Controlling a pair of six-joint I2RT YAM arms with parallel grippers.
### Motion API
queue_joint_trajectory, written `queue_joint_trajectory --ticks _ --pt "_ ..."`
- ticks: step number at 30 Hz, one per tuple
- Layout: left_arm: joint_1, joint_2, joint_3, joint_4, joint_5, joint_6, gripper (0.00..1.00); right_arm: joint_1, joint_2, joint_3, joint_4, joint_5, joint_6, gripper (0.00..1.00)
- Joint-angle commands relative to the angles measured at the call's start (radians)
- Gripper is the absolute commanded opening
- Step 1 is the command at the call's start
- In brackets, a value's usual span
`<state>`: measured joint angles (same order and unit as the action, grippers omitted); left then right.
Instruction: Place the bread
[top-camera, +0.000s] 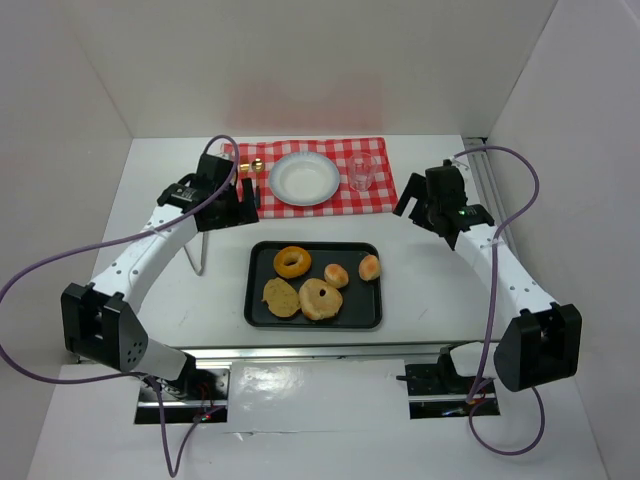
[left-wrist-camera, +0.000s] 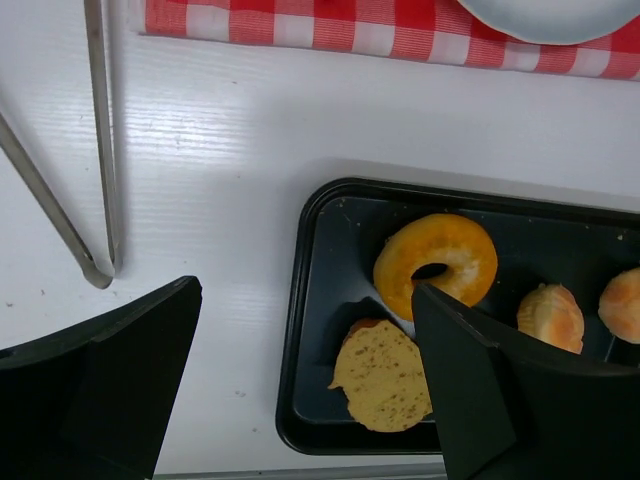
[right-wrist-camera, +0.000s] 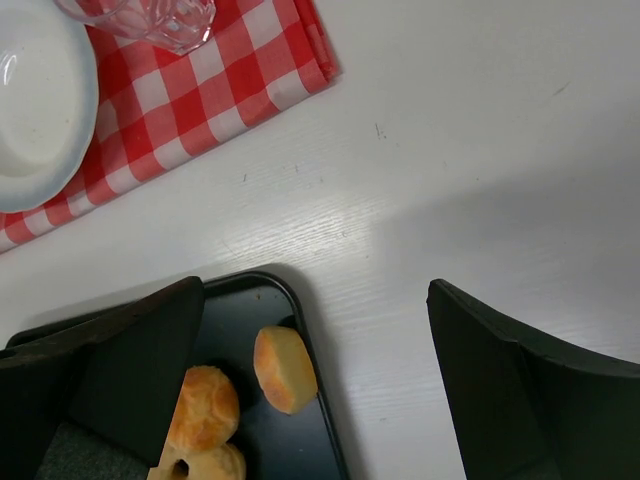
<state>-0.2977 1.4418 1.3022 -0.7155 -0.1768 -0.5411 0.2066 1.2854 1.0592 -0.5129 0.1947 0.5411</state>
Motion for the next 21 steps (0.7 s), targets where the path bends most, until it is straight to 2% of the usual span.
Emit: queue_joint_trajectory --ticks 1,5,6,11,14,21 --pt "0.008 -0.031 -0.007 0.059 0.071 0.040 1.00 0.008 -0.009 -0.014 0.020 0.020 -0.012 1.00" --pt "0.008 -0.003 -0.007 0.070 0.080 0.087 1.00 0.008 0.000 -0.015 0.020 0.031 -0.021 1.00" --pt "0.008 0.006 -0.007 0.070 0.054 0.051 1.00 0.008 0.015 -0.004 0.010 0.031 -0.021 1.00" --pt "0.121 0.015 -0.020 0.034 0.023 0.026 1.00 0.008 0.023 -0.004 -0.010 0.019 -0.021 1.00" --pt "0.208 0.015 -0.078 0.034 0.082 0.026 1.00 0.008 -0.009 -0.016 0.019 -0.006 -0.021 1.00" --pt "0.296 0.084 -0.118 0.034 0.048 -0.005 1.00 0.008 -0.032 -0.039 0.028 -0.029 -0.021 1.00"
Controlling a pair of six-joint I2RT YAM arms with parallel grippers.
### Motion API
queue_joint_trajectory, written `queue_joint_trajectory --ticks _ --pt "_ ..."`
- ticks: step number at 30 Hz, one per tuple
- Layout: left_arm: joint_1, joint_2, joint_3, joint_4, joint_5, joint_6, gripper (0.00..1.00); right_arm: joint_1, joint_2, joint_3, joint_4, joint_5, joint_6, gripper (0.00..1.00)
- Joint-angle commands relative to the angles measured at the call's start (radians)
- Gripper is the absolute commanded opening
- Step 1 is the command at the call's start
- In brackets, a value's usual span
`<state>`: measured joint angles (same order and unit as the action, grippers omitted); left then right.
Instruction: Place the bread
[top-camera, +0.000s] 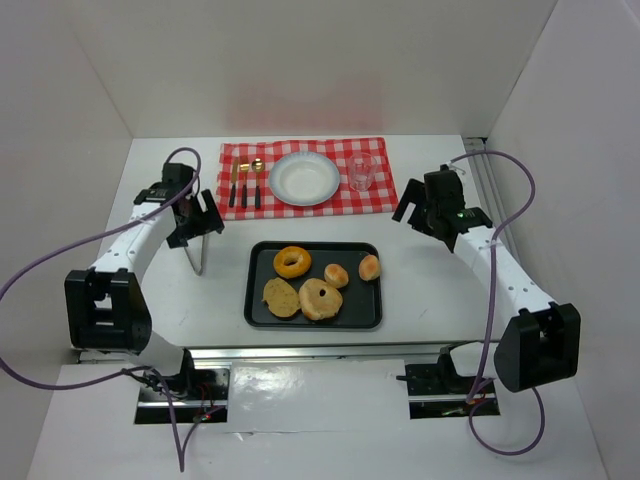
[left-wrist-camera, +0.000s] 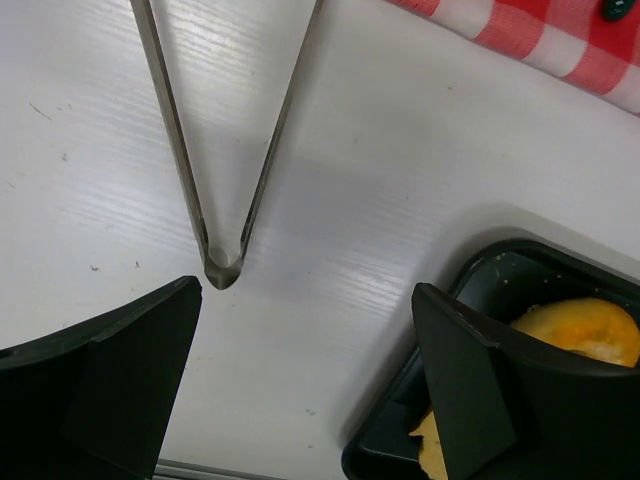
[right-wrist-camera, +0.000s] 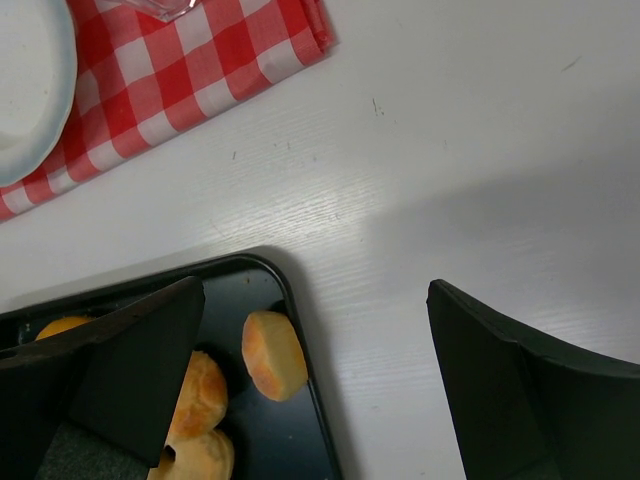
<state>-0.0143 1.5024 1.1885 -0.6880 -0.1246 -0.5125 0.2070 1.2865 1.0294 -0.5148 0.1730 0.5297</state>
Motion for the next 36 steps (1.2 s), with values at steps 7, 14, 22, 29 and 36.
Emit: queue_joint_trajectory --ticks 7,14,22,29,36 --pt "0.057 0.140 -0.026 0.016 -0.003 -0.070 1.00 0.008 -0.033 -0.009 0.039 -0.029 0.001 1.00" --pt "0.088 0.205 0.028 0.008 -0.066 -0.092 1.00 0.017 -0.024 -0.009 0.048 -0.029 0.001 1.00" --pt "0.135 0.353 0.097 0.034 -0.053 -0.061 1.00 0.017 -0.012 -0.009 0.048 -0.029 0.001 1.00" --pt "0.169 0.473 0.190 0.071 -0.017 -0.050 0.98 0.017 -0.003 -0.009 0.048 -0.038 0.019 1.00" --pt "0.178 0.533 0.261 0.110 -0.009 -0.050 0.73 0.017 -0.012 -0.009 0.048 -0.038 0.029 1.00"
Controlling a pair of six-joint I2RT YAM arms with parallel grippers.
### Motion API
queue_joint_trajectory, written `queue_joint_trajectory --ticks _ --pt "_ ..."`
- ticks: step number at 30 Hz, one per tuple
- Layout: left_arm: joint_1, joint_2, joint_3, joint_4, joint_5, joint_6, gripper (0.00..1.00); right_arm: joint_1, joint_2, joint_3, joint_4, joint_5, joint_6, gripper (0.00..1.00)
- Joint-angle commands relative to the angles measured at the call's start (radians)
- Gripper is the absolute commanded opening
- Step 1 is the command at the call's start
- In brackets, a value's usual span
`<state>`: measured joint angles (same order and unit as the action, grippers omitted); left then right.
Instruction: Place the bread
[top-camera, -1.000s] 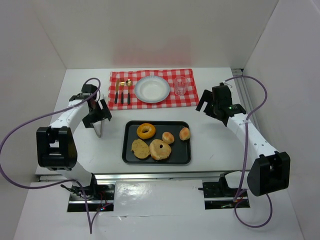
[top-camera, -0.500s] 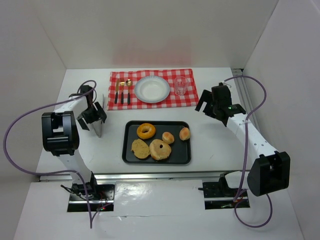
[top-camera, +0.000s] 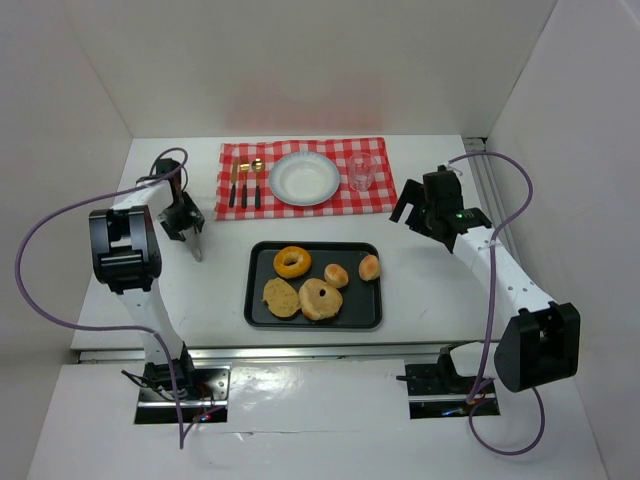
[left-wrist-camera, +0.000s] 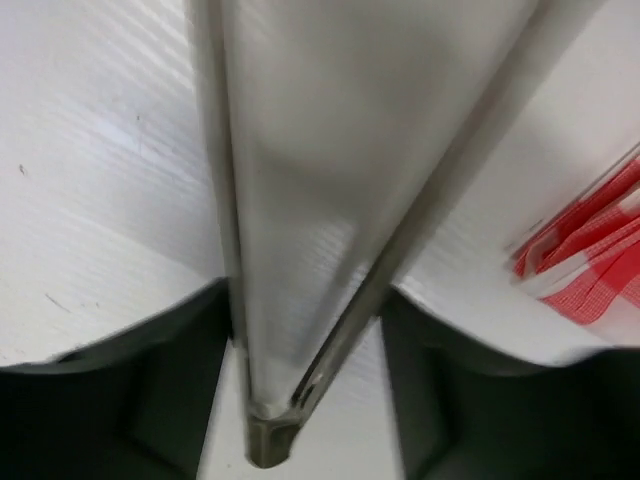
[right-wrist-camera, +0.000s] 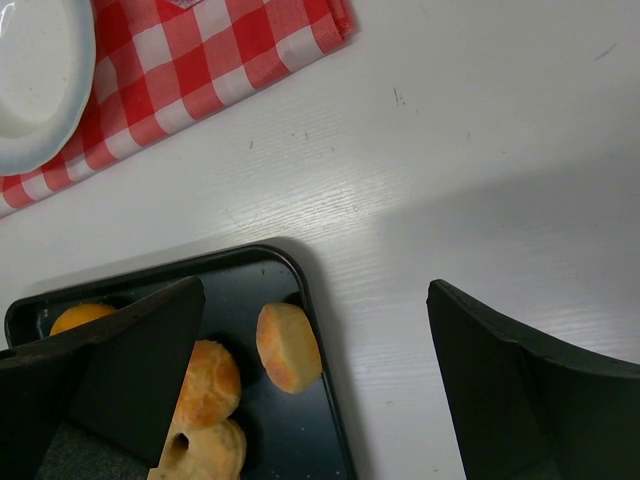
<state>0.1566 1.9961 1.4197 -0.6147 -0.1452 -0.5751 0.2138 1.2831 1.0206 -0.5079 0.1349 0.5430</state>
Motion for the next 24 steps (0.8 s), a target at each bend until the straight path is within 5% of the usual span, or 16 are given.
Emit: queue_joint_trajectory --ticks 1,5,6,10,15,19,20,21,24 --pt "0.008 0.029 0.030 0.036 0.012 0.012 0.61 0.010 -0.017 -0.001 0.042 0.000 0.015 1.00" --pt "0.008 -0.070 0.050 0.007 -0.056 0.046 0.12 0.019 -0.027 -0.020 0.042 0.000 0.024 1.00" --pt "-0.002 -0.103 0.062 -0.017 -0.065 0.055 0.07 0.019 -0.027 -0.020 0.042 0.000 0.025 1.00" --pt "-0.014 -0.268 0.094 -0.075 -0.056 0.121 0.07 0.019 -0.036 -0.011 0.042 0.000 0.025 1.00" --pt "-0.164 -0.477 0.021 -0.146 0.058 0.199 0.08 0.029 -0.036 -0.002 0.042 0.000 0.025 1.00" --pt "-0.353 -0.640 -0.123 -0.166 0.185 0.212 0.19 0.029 -0.036 0.007 0.042 0.000 0.025 1.00" --pt "-0.399 -0.701 -0.152 -0.166 0.185 0.201 0.37 0.038 -0.036 0.007 0.042 0.000 0.025 1.00" --pt "-0.441 -0.727 -0.197 -0.180 0.185 0.192 0.42 0.038 -0.036 0.018 0.042 0.000 0.025 1.00" --pt "-0.596 -0.813 -0.223 -0.229 0.196 0.140 0.44 0.038 -0.027 0.032 0.032 0.009 0.015 1.00"
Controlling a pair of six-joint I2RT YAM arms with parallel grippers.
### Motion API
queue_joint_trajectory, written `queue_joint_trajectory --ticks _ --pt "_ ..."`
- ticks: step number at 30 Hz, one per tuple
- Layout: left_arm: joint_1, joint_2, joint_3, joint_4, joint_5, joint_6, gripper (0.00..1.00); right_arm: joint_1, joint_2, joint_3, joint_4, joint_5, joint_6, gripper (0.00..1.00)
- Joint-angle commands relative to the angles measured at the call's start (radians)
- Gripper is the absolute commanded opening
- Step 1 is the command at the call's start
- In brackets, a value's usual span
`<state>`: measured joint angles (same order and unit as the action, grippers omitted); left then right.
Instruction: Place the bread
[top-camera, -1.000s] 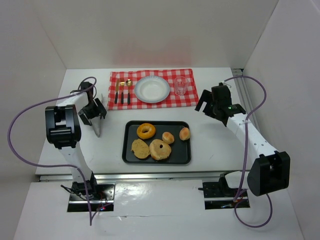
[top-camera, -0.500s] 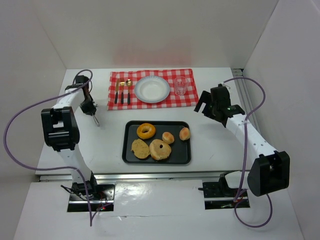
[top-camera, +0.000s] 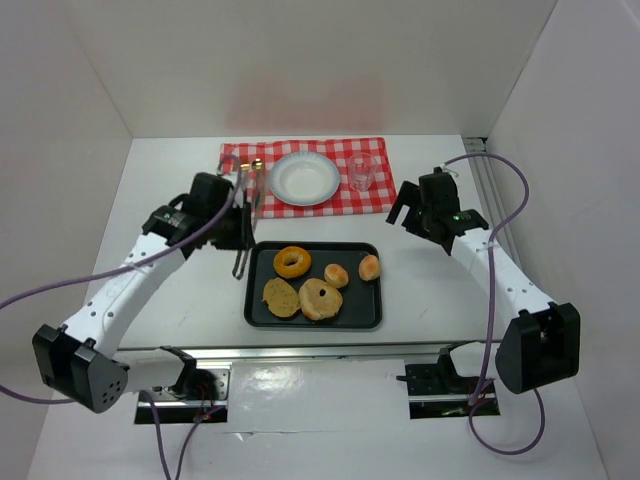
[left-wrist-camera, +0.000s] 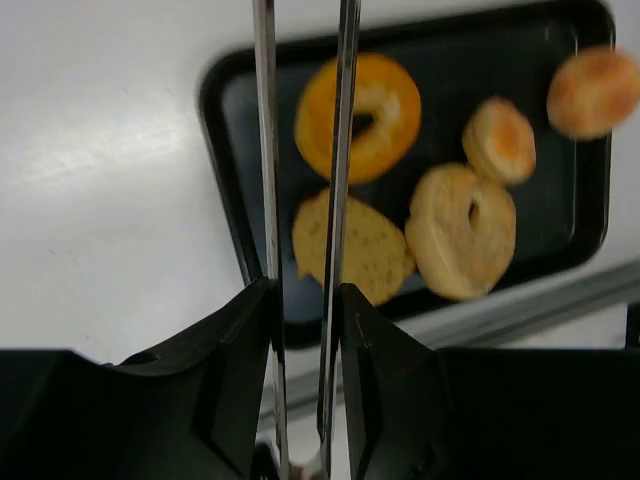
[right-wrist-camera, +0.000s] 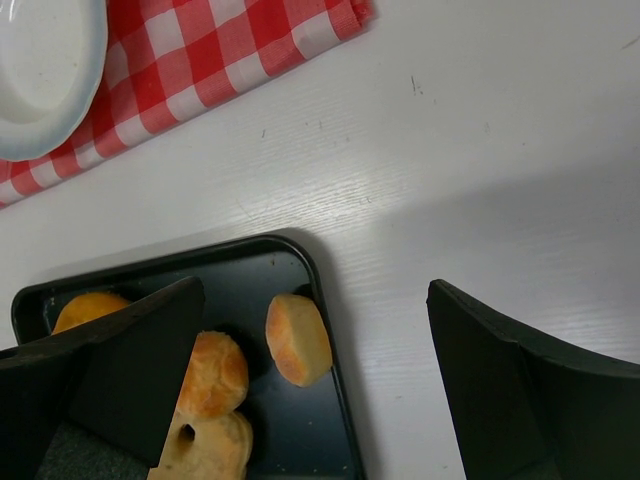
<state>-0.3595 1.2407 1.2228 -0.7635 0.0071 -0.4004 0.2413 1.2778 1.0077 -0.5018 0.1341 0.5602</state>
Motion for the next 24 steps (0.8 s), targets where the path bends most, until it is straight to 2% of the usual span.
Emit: queue_joint_trajectory --ticks 1,6,10,14,19,24 --pt "-0.111 -0.072 -0.026 -0.094 0.044 -0.049 0.44 0.010 -0.021 0.055 0.026 0.010 -0.002 1.00" --pt "-0.243 -0.096 -0.003 -0.236 -0.036 -0.106 0.44 0.019 -0.021 0.055 0.038 0.010 -0.002 1.00" --pt "-0.335 -0.107 0.026 -0.281 -0.056 -0.143 0.43 0.029 -0.012 0.055 0.039 0.010 -0.002 1.00" --pt "-0.360 -0.127 0.035 -0.281 -0.003 -0.175 0.44 0.029 -0.012 0.055 0.039 0.010 -0.002 1.00" --pt "-0.369 -0.149 0.035 -0.281 0.094 -0.210 0.60 0.029 -0.012 0.055 0.039 0.010 -0.002 1.00" --pt "-0.369 -0.170 0.026 -0.281 0.117 -0.229 0.60 0.038 -0.012 0.046 0.039 0.010 -0.002 1.00"
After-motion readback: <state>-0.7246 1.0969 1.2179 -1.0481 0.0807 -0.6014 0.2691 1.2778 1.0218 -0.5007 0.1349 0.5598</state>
